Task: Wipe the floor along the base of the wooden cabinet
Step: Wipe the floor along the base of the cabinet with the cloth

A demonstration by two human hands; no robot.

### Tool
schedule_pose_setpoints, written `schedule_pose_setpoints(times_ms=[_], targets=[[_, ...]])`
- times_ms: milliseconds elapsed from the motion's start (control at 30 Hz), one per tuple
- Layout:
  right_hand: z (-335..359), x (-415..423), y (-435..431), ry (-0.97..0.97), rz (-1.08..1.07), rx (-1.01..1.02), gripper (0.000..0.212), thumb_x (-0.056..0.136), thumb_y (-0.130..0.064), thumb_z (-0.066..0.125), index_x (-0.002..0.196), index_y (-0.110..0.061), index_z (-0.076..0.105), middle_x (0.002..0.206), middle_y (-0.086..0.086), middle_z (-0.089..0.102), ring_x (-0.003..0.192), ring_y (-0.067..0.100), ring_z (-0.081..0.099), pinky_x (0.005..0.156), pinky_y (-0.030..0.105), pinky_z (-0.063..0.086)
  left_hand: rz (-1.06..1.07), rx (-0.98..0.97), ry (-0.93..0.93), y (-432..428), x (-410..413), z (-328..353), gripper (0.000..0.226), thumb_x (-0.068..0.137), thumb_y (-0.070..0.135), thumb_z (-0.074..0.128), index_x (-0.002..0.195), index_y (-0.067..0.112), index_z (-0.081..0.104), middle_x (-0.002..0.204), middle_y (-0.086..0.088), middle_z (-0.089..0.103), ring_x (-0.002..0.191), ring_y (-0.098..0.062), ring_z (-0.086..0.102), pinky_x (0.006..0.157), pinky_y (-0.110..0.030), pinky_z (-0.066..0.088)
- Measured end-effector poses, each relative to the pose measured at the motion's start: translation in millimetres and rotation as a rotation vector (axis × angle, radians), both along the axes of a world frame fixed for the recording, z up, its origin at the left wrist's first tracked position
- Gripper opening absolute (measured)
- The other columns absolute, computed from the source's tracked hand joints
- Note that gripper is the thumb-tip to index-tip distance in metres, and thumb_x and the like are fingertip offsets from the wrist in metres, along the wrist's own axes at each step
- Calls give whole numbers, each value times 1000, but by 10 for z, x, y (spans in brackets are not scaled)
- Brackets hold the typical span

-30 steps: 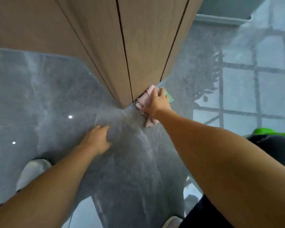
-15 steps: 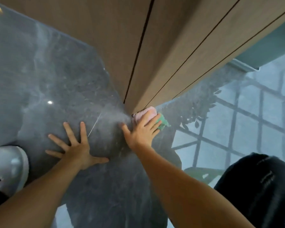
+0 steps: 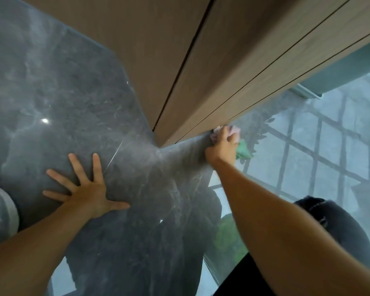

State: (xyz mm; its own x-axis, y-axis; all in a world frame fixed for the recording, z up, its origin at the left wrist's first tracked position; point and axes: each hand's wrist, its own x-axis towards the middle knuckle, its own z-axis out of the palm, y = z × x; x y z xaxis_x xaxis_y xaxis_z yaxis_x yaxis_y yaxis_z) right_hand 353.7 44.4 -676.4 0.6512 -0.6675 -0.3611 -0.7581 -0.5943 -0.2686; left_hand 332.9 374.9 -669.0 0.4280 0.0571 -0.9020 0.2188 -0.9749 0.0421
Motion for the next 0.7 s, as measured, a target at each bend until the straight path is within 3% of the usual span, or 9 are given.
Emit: schedule_pose_setpoints(times_ms=[67, 167, 267, 367, 467, 567, 633, 700], targets=[[-36, -153, 474, -37, 5, 51, 84, 73, -1, 55, 146, -27, 23, 159, 9, 8, 143, 40, 20, 111, 53, 38, -3, 5, 3, 3, -15, -6, 166, 9, 94, 56, 118, 42, -57, 125, -8, -71, 97, -51, -65, 100, -84, -7], [-45, -426, 1162, -87, 151, 185, 86, 70, -3, 55, 146, -29, 22, 159, 11, 4, 146, 45, 4, 116, 57, 27, 3, 8, 8, -13, -2, 41, 167, 11, 93, 61, 118, 42, -57, 125, -8, -71, 102, -53, -62, 101, -84, -6], [-79, -577, 1323, -48, 319, 244, 74, 84, -27, 56, 149, -32, 21, 162, 14, -4, 146, 45, -13, 114, 61, 22, 3, -6, 5, -26, 2, 86, 167, 15, 92, 64, 118, 41, -57, 124, -7, -71, 116, -55, -54, 102, -83, -5], [-155, -526, 911, 64, 424, 146, 66, 94, -49, 43, 152, -33, 14, 164, 11, -10, 147, 43, -19, 112, 65, 22, -4, 0, 6, -22, 20, 94, 166, 16, 92, 63, 117, 40, -58, 122, -9, -72, 118, -57, -52, 102, -83, -4], [-169, -390, 361, 156, 259, 71, 76, 94, -58, 39, 154, -29, 3, 163, 13, -17, 145, 43, -23, 114, 65, 16, -1, 5, 7, -10, 8, 69, 166, 13, 93, 60, 117, 40, -58, 122, -9, -72, 121, -58, -50, 103, -83, -3], [-102, -148, 22, 181, 73, 73, 84, 88, -59, 47, 154, -28, 4, 163, 17, -8, 146, 47, -15, 115, 63, 20, -5, 17, -24, -32, 33, 14, 167, 14, 93, 62, 118, 40, -58, 123, -9, -72, 114, -56, -53, 103, -83, -2], [-71, -65, 209, 180, 55, 89, 90, 84, -61, 51, 153, -28, 5, 162, 21, -4, 145, 51, -11, 116, 64, 21, -4, 22, -52, -35, 51, 9, 166, 16, 92, 63, 118, 40, -58, 124, -10, -71, 107, -54, -57, 103, -83, -2], [-79, -146, 711, 186, 122, 109, 98, 78, -63, 54, 153, -25, 3, 160, 25, -9, 142, 54, -19, 116, 66, 13, -13, 17, -64, -35, 39, 29, 166, 17, 92, 64, 120, 41, -56, 125, -9, -70, 103, -52, -58, 102, -84, -3]])
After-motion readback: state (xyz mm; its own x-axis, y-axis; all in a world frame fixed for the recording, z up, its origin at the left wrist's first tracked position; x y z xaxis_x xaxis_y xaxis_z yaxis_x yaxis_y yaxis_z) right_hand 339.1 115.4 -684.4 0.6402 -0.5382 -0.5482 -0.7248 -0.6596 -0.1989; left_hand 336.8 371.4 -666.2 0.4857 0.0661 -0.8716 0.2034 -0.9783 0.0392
